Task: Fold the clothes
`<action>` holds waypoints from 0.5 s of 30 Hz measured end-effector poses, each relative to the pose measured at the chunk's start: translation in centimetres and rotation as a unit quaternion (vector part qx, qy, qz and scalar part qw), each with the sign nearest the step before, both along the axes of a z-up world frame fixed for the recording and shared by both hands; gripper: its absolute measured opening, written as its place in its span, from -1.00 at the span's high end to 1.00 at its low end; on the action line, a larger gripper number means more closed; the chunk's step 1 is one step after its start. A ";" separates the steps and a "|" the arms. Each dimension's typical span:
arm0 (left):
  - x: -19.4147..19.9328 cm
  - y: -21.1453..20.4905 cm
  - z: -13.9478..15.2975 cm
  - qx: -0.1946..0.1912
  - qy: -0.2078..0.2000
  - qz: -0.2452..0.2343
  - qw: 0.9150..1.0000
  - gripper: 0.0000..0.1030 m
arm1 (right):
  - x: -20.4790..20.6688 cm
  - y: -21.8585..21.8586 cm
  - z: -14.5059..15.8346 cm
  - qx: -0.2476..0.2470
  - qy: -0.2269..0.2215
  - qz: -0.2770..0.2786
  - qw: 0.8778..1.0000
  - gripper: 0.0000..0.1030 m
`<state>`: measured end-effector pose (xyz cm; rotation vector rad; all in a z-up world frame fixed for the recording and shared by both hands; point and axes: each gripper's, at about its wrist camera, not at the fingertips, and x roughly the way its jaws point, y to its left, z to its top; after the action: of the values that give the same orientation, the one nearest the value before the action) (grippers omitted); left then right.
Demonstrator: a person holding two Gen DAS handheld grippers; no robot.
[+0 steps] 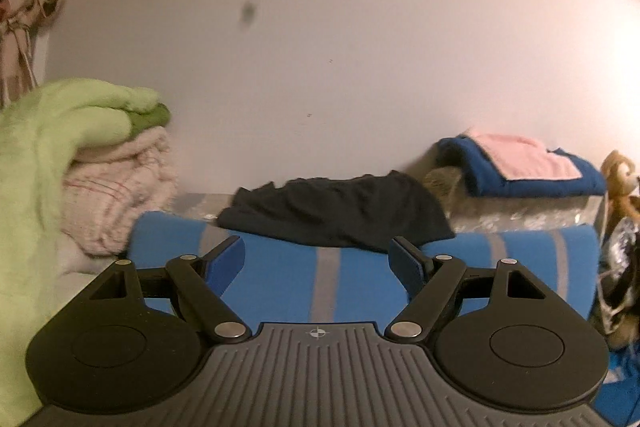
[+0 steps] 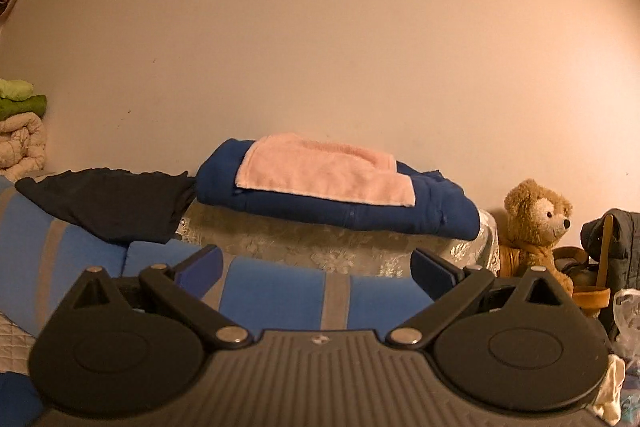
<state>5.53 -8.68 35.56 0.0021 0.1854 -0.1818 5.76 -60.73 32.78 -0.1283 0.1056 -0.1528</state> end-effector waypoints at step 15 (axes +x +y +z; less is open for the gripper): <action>7.0 -3.6 -12.2 0.013 0.154 -0.030 0.987 -0.64 | 3.2 2.0 -6.0 -0.058 0.097 0.107 0.988 -1.00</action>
<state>12.52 -12.24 23.37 0.0053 0.4974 -0.2393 8.99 -58.74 26.79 -0.2693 0.2752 0.0691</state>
